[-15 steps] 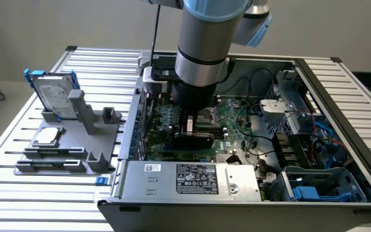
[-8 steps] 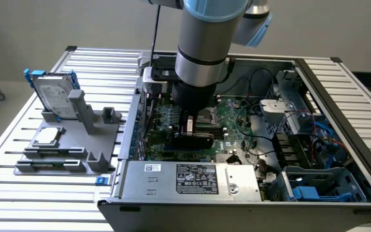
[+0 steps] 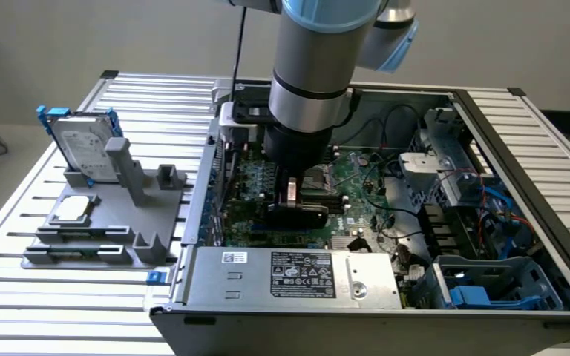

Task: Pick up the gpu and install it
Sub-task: 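Insert the gpu into the slot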

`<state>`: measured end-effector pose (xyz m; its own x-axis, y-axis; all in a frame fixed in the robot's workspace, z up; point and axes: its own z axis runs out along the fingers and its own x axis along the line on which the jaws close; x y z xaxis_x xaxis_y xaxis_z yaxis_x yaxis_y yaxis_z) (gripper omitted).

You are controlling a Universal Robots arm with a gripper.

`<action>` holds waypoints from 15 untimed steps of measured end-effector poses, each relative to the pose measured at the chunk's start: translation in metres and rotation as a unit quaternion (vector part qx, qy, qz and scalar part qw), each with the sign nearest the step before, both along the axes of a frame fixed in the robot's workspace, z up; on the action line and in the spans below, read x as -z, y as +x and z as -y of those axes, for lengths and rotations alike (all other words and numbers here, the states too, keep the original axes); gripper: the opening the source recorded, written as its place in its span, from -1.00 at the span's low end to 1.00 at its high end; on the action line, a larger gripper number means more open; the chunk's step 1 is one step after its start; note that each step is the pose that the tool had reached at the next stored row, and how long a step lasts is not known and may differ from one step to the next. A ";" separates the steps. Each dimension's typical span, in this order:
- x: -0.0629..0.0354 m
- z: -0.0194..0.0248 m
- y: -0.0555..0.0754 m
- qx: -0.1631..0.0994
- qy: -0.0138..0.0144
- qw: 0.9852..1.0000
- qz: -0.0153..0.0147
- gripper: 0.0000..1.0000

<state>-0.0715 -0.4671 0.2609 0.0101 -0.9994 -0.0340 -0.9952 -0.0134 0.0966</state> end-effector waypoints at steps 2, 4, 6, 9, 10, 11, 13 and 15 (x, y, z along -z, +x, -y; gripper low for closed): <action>-0.0057 0.0000 0.000 0.000 0.000 1.000 0.000 -0.32; -0.0137 0.0000 0.000 0.000 0.000 1.000 0.000 -0.32; -0.0217 0.0000 0.000 0.000 0.000 1.000 0.000 -0.32; -0.0319 0.0000 0.000 0.000 0.000 1.000 0.000 -0.32; -0.0330 0.0000 0.000 0.000 0.000 1.000 0.000 -0.32; -0.0334 0.0000 0.000 0.000 0.000 1.000 0.000 -0.36; -0.0334 0.0000 0.000 0.000 0.000 1.000 0.000 -0.49; -0.0335 0.0000 0.000 0.000 0.000 1.000 0.000 -0.73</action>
